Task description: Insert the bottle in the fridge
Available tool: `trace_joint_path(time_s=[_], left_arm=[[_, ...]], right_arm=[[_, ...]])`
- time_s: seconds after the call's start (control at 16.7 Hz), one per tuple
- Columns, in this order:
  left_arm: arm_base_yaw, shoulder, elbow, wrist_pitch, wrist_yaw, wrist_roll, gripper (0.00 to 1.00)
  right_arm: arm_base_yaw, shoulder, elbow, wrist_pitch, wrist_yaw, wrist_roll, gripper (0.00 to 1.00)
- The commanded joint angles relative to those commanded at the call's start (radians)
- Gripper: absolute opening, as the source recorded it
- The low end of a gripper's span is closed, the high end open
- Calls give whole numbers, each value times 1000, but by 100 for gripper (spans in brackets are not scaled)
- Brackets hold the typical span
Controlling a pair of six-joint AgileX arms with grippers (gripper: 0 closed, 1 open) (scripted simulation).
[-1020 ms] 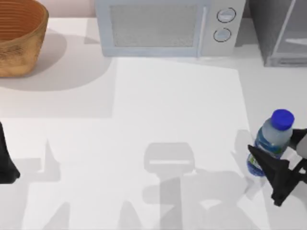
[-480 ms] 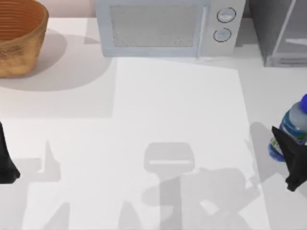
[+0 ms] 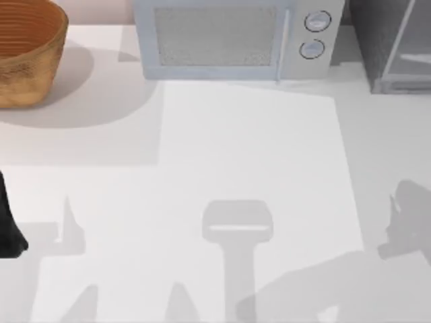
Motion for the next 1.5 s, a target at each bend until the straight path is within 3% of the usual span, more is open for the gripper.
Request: trace_joint_path(time_s=[0.36, 0.84, 1.14, 1.5], left_arm=[[0, 0, 0, 0, 0, 0, 100], [0, 0, 0, 0, 0, 0, 100], [0, 0, 0, 0, 0, 0, 100], [0, 0, 0, 0, 0, 0, 100]], right_arm=[[-49, -337, -5, -274, 145, 41, 1], [-51, -351, 3, -290, 155, 48, 1], [-85, -143, 139, -136, 119, 56, 1], [-166, 447, 405, 170, 50, 53, 1]])
